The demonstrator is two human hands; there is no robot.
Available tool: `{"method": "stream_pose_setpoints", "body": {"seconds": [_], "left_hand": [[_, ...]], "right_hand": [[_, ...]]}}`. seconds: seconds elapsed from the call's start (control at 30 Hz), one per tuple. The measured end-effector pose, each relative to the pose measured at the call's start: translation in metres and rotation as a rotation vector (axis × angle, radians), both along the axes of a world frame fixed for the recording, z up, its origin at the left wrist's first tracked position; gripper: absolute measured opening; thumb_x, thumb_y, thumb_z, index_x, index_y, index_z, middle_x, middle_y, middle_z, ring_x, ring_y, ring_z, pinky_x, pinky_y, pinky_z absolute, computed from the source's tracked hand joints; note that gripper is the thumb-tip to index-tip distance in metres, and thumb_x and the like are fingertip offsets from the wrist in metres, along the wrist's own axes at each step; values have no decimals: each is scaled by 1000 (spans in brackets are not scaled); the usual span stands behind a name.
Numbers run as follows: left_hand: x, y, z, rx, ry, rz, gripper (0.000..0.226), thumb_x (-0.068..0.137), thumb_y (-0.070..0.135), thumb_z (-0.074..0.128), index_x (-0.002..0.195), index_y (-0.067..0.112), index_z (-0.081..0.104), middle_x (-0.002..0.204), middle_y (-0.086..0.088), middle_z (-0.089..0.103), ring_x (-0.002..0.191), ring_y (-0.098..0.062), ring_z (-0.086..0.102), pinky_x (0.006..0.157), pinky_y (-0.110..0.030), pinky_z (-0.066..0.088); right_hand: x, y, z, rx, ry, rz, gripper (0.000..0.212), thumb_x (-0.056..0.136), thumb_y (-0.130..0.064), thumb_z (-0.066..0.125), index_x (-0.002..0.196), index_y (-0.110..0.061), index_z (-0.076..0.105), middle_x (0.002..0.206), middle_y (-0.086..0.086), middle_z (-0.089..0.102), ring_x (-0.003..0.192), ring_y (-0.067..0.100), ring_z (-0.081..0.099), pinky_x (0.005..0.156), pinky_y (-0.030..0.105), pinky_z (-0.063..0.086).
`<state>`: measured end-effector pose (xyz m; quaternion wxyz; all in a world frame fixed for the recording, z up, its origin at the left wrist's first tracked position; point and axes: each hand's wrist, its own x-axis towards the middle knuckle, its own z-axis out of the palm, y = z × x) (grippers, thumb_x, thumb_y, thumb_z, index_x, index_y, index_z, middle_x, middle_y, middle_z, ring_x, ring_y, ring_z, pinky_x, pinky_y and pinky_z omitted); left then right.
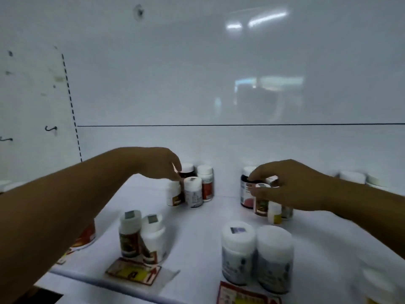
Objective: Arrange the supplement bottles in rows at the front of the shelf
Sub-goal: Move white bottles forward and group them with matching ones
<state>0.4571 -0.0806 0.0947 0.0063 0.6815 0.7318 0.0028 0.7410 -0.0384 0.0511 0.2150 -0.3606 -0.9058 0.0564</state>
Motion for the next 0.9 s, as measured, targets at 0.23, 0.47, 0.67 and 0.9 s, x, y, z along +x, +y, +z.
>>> {"method": "stream_pose_setpoints", "body": {"seconds": [0.23,0.47,0.67,0.9], "left_hand": [[-65,37,10,-25,67,-89,43,83,36,66,124,26,55,122,4,60,92,-13,53,78,-23,40],[-76,94,-29,-203,249,-181,66,83,19,67,141,22,35,143,-6,42,124,-24,46,97,-31,38],[-82,113,-43,-242,235,-238,65,83,19,67,141,21,37,139,-8,47,119,-28,51,101,-39,44],[-78,123,-55,-197,-46,-170,46,83,36,65,122,14,51,108,-12,61,78,-21,64,59,-27,55]], "right_hand": [[-117,45,3,7,-195,-37,42,84,-44,60,121,-27,56,120,-6,62,103,10,57,85,21,44],[-183,80,-23,-47,-521,-108,65,86,-40,59,143,-25,31,145,4,42,127,24,43,104,35,37],[-205,86,-36,-12,-505,-151,52,86,-47,54,128,-17,49,123,11,55,106,25,54,83,29,44],[-209,92,-42,24,-286,-208,45,82,-45,59,119,-20,56,109,7,57,90,20,52,75,27,43]]}}
